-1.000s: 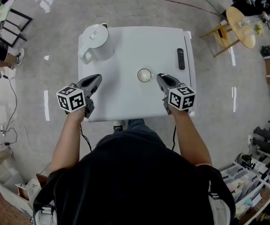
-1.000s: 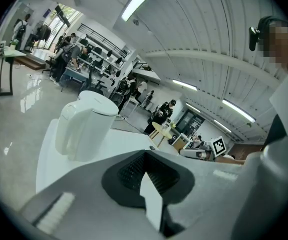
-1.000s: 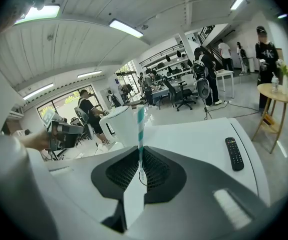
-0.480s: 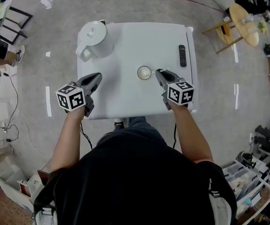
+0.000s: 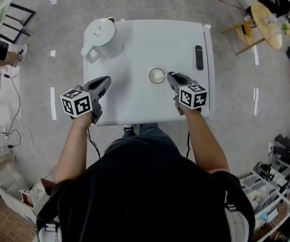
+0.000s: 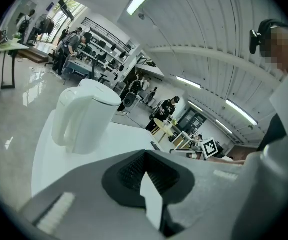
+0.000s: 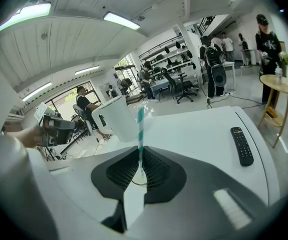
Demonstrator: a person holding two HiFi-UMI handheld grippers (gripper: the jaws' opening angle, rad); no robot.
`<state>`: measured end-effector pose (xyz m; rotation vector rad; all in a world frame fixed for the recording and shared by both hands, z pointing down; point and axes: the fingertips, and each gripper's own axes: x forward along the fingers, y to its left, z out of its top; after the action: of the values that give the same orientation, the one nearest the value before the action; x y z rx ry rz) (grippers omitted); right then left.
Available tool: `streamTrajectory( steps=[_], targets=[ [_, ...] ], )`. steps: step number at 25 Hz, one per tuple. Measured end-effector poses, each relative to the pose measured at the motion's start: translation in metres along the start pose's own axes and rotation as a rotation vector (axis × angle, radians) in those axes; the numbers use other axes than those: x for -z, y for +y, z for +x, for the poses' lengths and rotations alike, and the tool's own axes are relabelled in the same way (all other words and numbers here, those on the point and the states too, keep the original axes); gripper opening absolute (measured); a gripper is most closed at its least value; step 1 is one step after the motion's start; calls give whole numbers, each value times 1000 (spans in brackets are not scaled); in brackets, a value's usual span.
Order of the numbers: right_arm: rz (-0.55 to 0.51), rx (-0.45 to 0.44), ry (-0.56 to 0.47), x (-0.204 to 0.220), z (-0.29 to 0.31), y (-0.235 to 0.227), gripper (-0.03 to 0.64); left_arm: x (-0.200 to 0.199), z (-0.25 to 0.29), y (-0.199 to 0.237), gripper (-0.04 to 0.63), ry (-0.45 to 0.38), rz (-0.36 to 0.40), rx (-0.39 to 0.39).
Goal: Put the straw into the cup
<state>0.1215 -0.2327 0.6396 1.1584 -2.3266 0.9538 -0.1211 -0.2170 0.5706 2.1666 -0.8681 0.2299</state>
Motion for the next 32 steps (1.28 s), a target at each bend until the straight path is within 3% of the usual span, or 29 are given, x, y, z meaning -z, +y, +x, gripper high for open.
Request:
streamTrajectory(
  steps=[32],
  targets=[
    [4, -30, 98, 34, 43, -13, 52, 7, 22, 8, 2, 39, -4, 6]
  ],
)
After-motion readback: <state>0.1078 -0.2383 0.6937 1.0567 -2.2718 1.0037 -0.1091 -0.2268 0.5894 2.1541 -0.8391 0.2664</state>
